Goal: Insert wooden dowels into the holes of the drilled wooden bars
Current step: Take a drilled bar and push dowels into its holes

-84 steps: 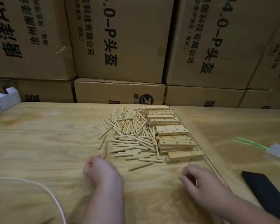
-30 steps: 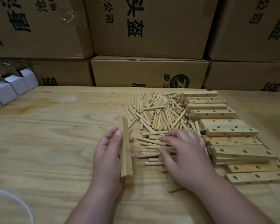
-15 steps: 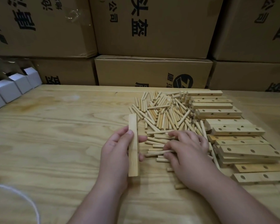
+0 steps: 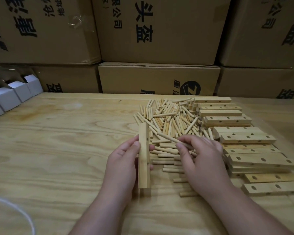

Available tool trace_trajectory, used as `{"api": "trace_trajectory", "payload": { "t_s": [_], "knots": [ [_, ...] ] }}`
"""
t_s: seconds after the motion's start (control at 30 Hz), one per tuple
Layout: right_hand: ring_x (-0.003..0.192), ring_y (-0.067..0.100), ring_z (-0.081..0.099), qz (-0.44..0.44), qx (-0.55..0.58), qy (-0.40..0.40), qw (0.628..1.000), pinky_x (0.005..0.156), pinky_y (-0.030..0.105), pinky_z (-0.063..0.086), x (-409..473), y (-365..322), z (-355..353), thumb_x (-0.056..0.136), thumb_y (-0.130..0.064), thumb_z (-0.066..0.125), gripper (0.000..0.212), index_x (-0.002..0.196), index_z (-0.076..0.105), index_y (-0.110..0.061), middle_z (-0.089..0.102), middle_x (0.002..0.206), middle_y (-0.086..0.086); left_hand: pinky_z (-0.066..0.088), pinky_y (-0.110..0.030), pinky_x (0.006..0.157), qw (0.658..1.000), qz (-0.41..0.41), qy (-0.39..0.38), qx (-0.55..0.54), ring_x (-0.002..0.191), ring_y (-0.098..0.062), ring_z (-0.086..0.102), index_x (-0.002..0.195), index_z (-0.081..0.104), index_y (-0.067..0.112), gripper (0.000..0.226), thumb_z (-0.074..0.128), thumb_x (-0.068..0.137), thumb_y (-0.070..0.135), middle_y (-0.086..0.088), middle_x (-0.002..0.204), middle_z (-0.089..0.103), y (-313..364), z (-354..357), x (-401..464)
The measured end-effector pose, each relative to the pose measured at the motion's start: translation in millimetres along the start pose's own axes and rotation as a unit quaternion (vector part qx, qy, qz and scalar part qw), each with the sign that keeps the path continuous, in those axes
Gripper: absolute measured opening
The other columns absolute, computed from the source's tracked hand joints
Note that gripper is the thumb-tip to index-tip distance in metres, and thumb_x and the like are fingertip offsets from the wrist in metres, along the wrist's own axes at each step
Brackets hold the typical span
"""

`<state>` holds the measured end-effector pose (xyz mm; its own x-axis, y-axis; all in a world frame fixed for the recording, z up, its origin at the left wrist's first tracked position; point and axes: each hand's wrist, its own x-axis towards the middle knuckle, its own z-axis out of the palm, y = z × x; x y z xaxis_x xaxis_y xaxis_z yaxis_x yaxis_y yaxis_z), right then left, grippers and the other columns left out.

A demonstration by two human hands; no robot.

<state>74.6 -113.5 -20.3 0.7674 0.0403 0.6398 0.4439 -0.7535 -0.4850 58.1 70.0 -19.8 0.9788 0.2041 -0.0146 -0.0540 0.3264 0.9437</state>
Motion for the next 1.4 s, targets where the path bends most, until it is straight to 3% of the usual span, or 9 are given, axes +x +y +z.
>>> {"api": "trace_trajectory", "payload": {
  "t_s": [0.13, 0.23, 0.33, 0.43, 0.63, 0.8, 0.97, 1.13, 1.4],
  "knots": [
    [0.093, -0.005, 0.050, -0.025, 0.038, 0.005, 0.999, 0.095, 0.035, 0.037, -1, -8, 5, 0.093, -0.028, 0.061, 0.016, 0.104, 0.071, -0.022, 0.058, 0.092, -0.026, 0.045, -0.024, 0.039, 1.000, -0.009, -0.016, 0.001, 0.050, -0.017, 0.060, 0.119, 0.066, 0.031, 0.029, 0.043, 0.108, 0.019, -0.012, 0.097, 0.079, 3, 0, -1],
    [0.094, 0.001, 0.060, -0.021, 0.088, -0.026, 0.996, 0.081, 0.033, 0.054, -4, -10, 7, 0.097, -0.022, 0.062, 0.015, 0.110, 0.070, -0.019, 0.064, 0.097, -0.017, 0.041, -0.024, 0.036, 1.000, -0.013, -0.023, -0.011, 0.047, -0.017, 0.058, 0.120, 0.066, 0.034, 0.028, 0.042, 0.108, 0.029, -0.013, 0.096, 0.078, 6, -2, -2],
    [0.087, 0.002, 0.061, -0.019, 0.101, -0.041, 0.994, 0.071, 0.025, 0.052, -5, -14, 8, 0.095, -0.024, 0.063, 0.016, 0.110, 0.068, -0.021, 0.064, 0.095, -0.017, 0.041, -0.023, 0.037, 0.999, -0.004, -0.045, -0.012, 0.045, -0.016, 0.056, 0.113, 0.072, 0.030, 0.027, 0.053, 0.100, 0.044, -0.014, 0.097, 0.078, 7, -2, -4],
    [0.082, 0.004, 0.061, -0.017, 0.112, -0.028, 0.993, 0.067, 0.024, 0.051, -5, -16, 8, 0.095, -0.019, 0.066, 0.014, 0.108, 0.068, -0.021, 0.063, 0.093, -0.016, 0.043, -0.024, 0.036, 0.998, -0.014, -0.064, -0.007, 0.045, -0.017, 0.057, 0.120, 0.065, 0.019, 0.030, 0.055, 0.100, 0.038, -0.017, 0.098, 0.078, 7, -3, -4],
    [0.086, 0.004, 0.061, -0.025, 0.146, -0.007, 0.989, 0.068, 0.019, 0.049, -5, -16, 6, 0.095, -0.016, 0.066, 0.012, 0.104, 0.068, -0.022, 0.061, 0.093, -0.018, 0.045, -0.026, 0.040, 0.998, -0.022, -0.066, 0.006, 0.044, -0.021, 0.057, 0.115, 0.064, 0.008, 0.029, 0.044, 0.106, 0.028, -0.021, 0.094, 0.077, 8, -1, -5],
    [0.087, 0.005, 0.061, -0.033, 0.169, -0.006, 0.985, 0.069, 0.011, 0.047, -2, -15, 3, 0.092, -0.013, 0.068, 0.013, 0.102, 0.068, -0.022, 0.061, 0.093, -0.016, 0.047, -0.024, 0.043, 0.999, -0.013, -0.047, 0.009, 0.048, -0.017, 0.057, 0.100, 0.075, 0.012, 0.027, 0.053, 0.102, 0.028, -0.018, 0.088, 0.077, 6, 1, -6],
    [0.080, 0.010, 0.058, -0.022, 0.178, -0.049, 0.983, 0.064, 0.014, 0.046, 10, -13, -9, 0.091, -0.016, 0.069, 0.020, 0.099, 0.066, -0.034, 0.058, 0.088, -0.014, 0.046, -0.023, 0.043, 0.999, 0.004, -0.026, 0.036, 0.047, -0.015, 0.057, 0.090, 0.076, 0.014, 0.045, 0.066, 0.075, 0.055, -0.009, 0.080, 0.075, 7, 1, -9],
    [0.077, 0.012, 0.057, -0.044, 0.168, -0.086, 0.981, 0.061, 0.017, 0.048, 24, -13, -26, 0.092, -0.024, 0.066, 0.021, 0.098, 0.065, -0.044, 0.057, 0.088, -0.014, 0.045, -0.023, 0.042, 0.999, 0.001, -0.047, 0.028, 0.047, -0.017, 0.056, 0.092, 0.077, 0.016, 0.038, 0.071, 0.075, 0.049, -0.011, 0.079, 0.073, 7, 1, -9],
    [0.077, 0.012, 0.058, -0.041, 0.161, -0.105, 0.980, 0.063, 0.013, 0.045, 24, -18, -29, 0.090, -0.029, 0.065, 0.011, 0.097, 0.072, -0.034, 0.060, 0.088, -0.014, 0.041, -0.022, 0.038, 0.998, -0.001, -0.053, 0.046, 0.044, -0.013, 0.051, 0.099, 0.069, 0.012, 0.044, 0.066, 0.075, 0.048, -0.009, 0.070, 0.064, 10, 0, -10]
  ]
}}
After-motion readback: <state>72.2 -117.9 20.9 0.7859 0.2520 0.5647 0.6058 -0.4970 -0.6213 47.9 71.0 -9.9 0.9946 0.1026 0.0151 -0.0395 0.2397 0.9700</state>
